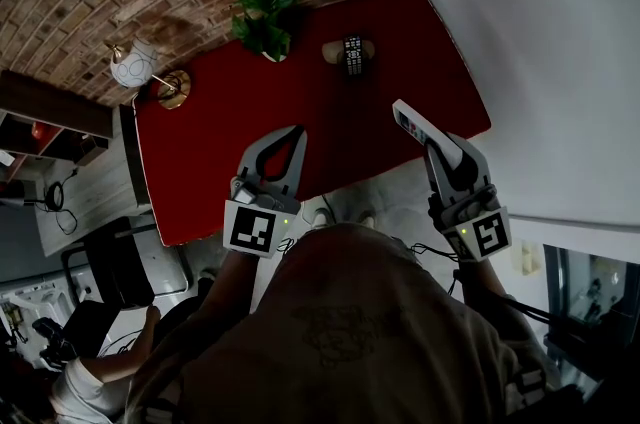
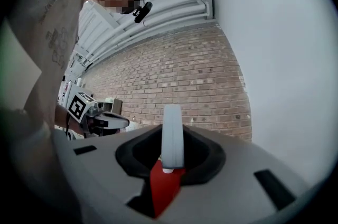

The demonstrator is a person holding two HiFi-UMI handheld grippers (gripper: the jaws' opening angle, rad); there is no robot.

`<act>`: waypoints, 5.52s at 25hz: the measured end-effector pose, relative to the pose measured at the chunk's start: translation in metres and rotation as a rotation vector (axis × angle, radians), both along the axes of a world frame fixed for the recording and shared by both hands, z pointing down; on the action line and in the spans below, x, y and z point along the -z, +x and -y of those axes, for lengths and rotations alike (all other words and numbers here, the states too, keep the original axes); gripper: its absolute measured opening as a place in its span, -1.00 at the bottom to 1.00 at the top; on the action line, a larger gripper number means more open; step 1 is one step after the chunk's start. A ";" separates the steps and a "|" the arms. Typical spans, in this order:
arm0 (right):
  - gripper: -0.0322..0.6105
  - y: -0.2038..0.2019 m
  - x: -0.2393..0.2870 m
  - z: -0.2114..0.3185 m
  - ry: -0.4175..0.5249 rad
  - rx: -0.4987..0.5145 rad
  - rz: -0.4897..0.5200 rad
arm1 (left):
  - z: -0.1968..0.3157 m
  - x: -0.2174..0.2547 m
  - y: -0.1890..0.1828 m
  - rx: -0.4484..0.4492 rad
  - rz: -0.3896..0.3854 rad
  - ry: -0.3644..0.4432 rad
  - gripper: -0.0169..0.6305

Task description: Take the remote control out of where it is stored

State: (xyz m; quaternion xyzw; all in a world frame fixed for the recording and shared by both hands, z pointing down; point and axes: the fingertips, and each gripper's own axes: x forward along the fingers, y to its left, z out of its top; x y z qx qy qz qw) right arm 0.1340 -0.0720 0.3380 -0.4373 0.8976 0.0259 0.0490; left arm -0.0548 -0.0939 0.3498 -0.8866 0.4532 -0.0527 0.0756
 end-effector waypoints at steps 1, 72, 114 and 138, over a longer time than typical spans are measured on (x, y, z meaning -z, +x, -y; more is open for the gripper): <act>-0.63 0.000 -0.002 0.005 -0.009 -0.001 -0.007 | 0.001 0.000 0.000 0.001 -0.003 -0.001 -0.91; -0.62 0.041 -0.365 0.201 -0.933 -0.214 -0.015 | -0.014 -0.037 -0.010 0.059 0.088 -0.113 -0.91; -0.04 0.120 -0.419 0.188 -1.020 -0.291 -0.420 | -0.012 -0.044 0.013 0.052 0.094 -0.134 -0.91; -0.04 0.102 -0.336 0.210 -0.842 -0.287 -0.262 | -0.008 -0.046 0.019 0.050 0.053 -0.146 -0.91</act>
